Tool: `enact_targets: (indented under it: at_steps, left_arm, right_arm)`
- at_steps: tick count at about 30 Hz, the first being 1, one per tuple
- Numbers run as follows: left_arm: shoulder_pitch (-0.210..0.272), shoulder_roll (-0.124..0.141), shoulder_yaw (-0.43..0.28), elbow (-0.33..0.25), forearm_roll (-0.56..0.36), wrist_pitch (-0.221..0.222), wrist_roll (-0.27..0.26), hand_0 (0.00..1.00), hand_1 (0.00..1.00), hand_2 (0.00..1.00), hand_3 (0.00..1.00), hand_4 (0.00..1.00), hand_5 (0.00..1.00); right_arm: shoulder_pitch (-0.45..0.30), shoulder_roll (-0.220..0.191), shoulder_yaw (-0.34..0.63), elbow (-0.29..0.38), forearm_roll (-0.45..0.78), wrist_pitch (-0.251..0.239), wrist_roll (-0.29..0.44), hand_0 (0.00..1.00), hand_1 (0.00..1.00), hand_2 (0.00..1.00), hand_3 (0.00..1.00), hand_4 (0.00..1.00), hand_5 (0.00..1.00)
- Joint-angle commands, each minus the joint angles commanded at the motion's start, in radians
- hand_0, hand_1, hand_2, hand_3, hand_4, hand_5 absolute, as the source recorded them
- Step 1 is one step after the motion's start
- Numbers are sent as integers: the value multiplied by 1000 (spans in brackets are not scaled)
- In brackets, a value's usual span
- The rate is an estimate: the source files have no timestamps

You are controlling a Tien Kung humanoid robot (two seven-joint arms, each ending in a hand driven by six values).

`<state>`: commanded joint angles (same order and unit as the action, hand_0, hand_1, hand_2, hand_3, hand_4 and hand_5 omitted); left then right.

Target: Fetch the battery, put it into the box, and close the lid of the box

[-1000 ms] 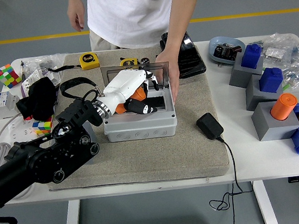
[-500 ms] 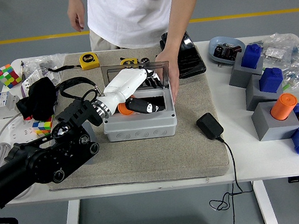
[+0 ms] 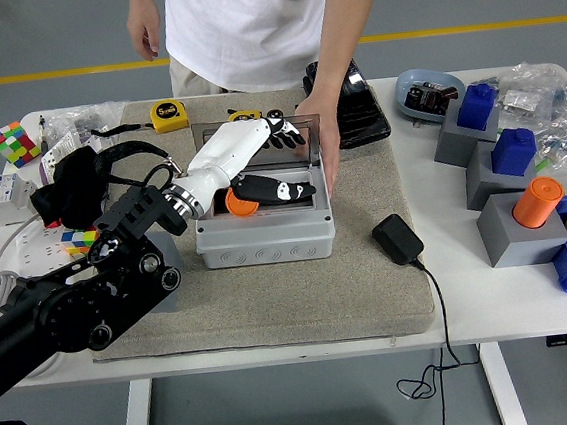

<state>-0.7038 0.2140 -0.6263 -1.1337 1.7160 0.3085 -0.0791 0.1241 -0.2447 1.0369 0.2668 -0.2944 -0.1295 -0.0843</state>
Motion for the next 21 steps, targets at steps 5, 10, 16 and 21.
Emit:
enact_targets:
  at_steps: [5,10,16,21]
  left_arm:
    - [46,32,-68,-62,5,6,-10,353,505,520,567,998,268]
    - [93,61,-122,-115,19,5,-11,325,473,504,563,998,217]
    - [146,102,-156,-164,30,3,-16,288,457,501,561,998,203]
    - [204,142,-188,-202,54,9,-23,251,456,503,562,998,181]
  right_arm:
    - [-2,0,1,0,0,2,1,627,652,643,536,955,421]
    - [0,-3,2,1,-1,0,1,627,652,642,535,955,421]
    - [3,-6,-1,1,0,1,1,627,651,643,536,955,421]
    - [2,-9,-4,1,-1,1,-1,627,651,642,536,955,421]
